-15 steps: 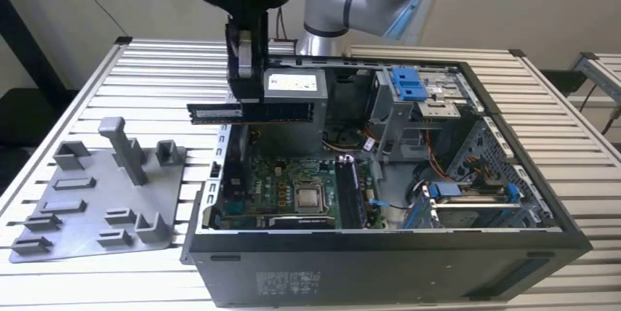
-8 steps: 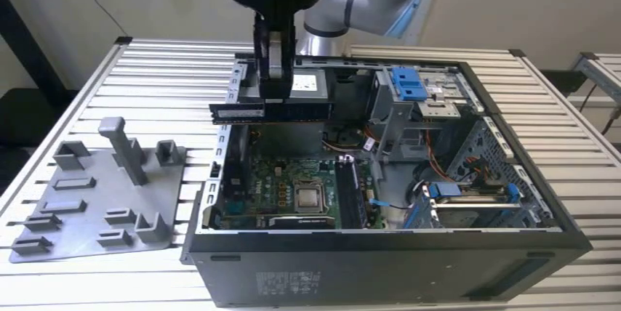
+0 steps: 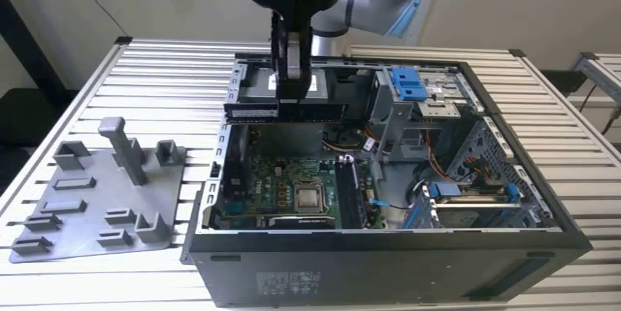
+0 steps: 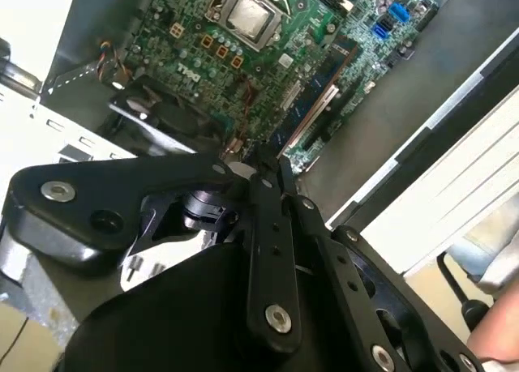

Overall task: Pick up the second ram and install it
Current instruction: 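Pick up the second ram and move it above second insertion slot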

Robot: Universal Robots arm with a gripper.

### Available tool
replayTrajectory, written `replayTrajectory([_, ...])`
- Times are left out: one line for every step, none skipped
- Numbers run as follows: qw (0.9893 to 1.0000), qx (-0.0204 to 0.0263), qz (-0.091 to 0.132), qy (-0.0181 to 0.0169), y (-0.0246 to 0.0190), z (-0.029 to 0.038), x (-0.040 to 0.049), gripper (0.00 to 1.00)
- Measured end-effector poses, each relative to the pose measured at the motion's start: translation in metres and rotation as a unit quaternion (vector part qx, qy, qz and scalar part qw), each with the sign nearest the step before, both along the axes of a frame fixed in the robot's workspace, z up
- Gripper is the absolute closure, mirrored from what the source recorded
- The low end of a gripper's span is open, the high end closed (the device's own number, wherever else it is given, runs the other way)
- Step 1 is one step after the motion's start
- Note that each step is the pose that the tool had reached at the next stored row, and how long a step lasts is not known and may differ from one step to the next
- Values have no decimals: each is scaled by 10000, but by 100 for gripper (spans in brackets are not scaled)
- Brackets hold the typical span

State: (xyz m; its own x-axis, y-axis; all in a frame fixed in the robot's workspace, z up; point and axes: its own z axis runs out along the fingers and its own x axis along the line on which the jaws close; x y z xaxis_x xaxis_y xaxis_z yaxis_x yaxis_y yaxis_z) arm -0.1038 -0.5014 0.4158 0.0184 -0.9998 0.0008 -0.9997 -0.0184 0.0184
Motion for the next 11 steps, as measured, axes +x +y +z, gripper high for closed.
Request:
replayTrajectory([10000,0,-23,0,0,-1,10,86])
replayTrajectory([10000,0,-50,0,0,-2,19,86])
replayTrajectory([10000,-1,-73,0,0,-2,30,86])
replayTrajectory([10000,-1,-92,0,0,-3,48,86])
replayTrajectory([9999,-1,-102,1,1,-2,70,86])
replayTrajectory([9999,-1,-105,0,0,-3,103,86])
replayTrajectory([9999,-1,-106,0,0,-3,140,86])
replayTrajectory([9999,0,-106,0,0,-3,178,86])
replayTrajectory([9999,-1,-107,1,0,-3,217,86])
replayTrajectory([9999,-1,-107,1,0,-3,256,86])
replayTrajectory([9999,-1,-107,1,0,-3,295,86])
